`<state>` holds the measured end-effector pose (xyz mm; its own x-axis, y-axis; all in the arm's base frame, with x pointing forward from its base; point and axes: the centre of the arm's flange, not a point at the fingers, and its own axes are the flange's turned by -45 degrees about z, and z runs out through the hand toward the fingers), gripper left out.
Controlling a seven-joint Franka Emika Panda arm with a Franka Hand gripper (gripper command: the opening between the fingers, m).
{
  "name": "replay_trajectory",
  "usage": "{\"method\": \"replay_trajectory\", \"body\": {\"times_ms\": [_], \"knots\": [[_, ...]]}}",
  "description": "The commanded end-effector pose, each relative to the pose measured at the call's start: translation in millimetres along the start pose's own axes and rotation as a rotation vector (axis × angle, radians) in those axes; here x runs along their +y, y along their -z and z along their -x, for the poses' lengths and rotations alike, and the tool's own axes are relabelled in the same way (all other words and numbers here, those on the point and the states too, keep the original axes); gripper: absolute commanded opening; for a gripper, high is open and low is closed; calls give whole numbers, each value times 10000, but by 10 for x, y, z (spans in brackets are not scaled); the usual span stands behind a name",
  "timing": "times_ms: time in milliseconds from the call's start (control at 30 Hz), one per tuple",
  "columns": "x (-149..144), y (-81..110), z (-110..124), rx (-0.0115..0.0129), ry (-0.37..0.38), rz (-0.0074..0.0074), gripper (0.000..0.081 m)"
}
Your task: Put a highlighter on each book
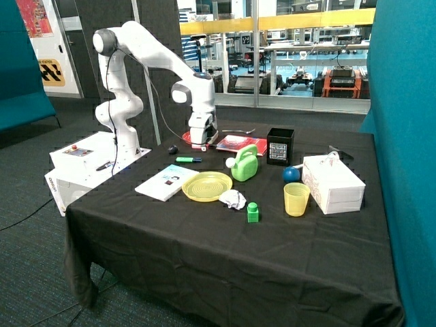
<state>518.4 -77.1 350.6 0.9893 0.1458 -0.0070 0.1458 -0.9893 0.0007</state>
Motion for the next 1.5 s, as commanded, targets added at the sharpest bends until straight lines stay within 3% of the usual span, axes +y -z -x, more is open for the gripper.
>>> {"method": "replay_trajectory", "body": {"times_ms": [0, 267, 667, 1167, 1467], "knots": [[159, 45, 344, 70, -847, -10, 0], [335, 20, 507, 70, -1168, -11, 0], [751, -120, 575, 69, -2263, -15, 0], [1227, -226, 753, 69, -3084, -18, 0], [1364, -352, 838, 69, -3328, -18, 0]]}}
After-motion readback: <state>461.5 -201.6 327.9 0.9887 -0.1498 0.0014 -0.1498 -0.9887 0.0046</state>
